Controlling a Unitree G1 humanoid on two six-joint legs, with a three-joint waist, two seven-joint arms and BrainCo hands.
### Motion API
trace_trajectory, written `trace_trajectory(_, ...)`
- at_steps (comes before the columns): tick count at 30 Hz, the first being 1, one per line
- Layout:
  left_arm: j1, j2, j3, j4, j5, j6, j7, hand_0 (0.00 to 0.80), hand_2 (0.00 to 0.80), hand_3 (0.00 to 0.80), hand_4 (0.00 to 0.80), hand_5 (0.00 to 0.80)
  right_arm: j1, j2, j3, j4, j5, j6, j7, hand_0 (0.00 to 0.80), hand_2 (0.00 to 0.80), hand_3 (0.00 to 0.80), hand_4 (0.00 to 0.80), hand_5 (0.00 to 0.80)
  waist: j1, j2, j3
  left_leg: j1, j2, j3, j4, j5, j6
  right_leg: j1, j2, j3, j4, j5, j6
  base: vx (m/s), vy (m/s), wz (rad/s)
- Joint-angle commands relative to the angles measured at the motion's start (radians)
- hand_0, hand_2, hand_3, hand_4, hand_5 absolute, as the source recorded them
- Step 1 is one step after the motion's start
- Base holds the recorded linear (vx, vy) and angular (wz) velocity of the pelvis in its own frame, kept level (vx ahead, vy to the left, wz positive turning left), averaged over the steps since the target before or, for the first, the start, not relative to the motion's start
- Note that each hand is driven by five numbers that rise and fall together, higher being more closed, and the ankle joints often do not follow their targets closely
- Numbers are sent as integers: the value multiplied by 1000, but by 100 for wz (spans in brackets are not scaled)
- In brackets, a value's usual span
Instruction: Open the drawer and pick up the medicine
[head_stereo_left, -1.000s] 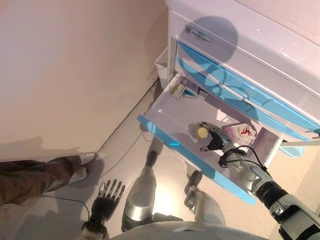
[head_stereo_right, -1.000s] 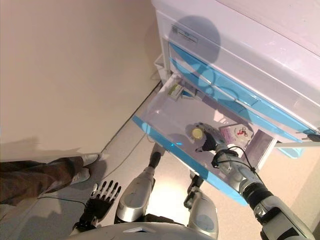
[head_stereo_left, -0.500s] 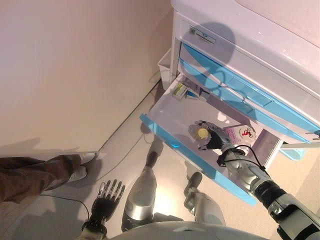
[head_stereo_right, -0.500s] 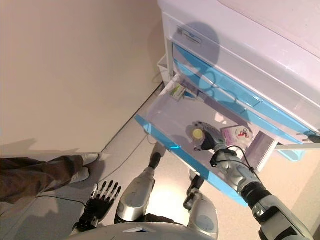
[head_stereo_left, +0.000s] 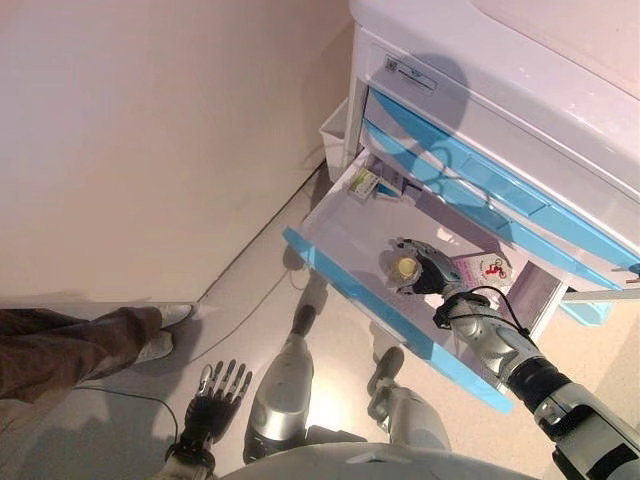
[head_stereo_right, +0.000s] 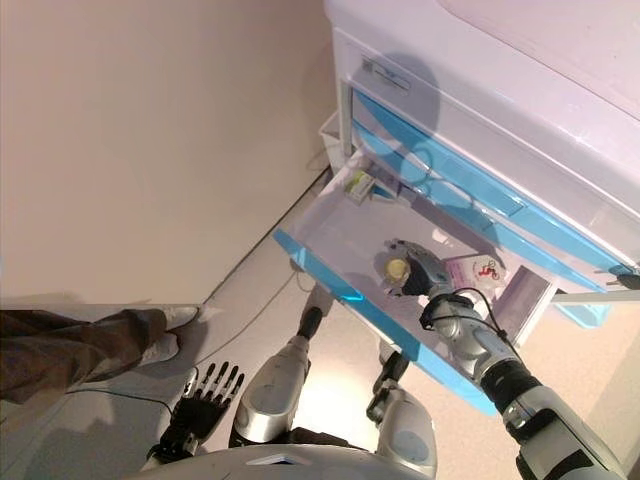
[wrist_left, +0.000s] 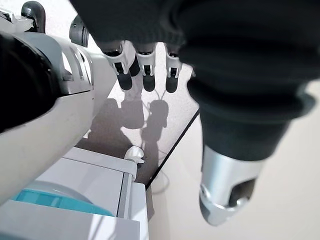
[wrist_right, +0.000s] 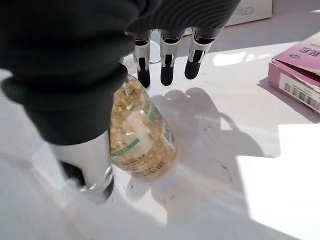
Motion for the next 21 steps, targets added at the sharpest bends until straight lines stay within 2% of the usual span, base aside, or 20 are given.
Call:
trace_trajectory(1, 43, 11, -45, -6, 39, 0, -5, 0, 0, 0, 0, 0, -18, 9, 58, -15, -6, -12, -9, 800, 800, 800, 800, 800, 20, -14, -48, -54, -40, 18, 20, 0, 43, -8, -17, 9, 69, -8, 16, 0, 0, 0)
trace_trajectory(21, 48, 26, -36, -14, 49, 0, -9, 0, 0, 0, 0, 0, -14, 10, 66, -23, -2, -32, -32, 800, 800, 800, 800, 800, 27, -28, -46, -48, -39, 7, 18, -7, 43, 2, -7, 15, 61, -7, 23, 0, 0, 0)
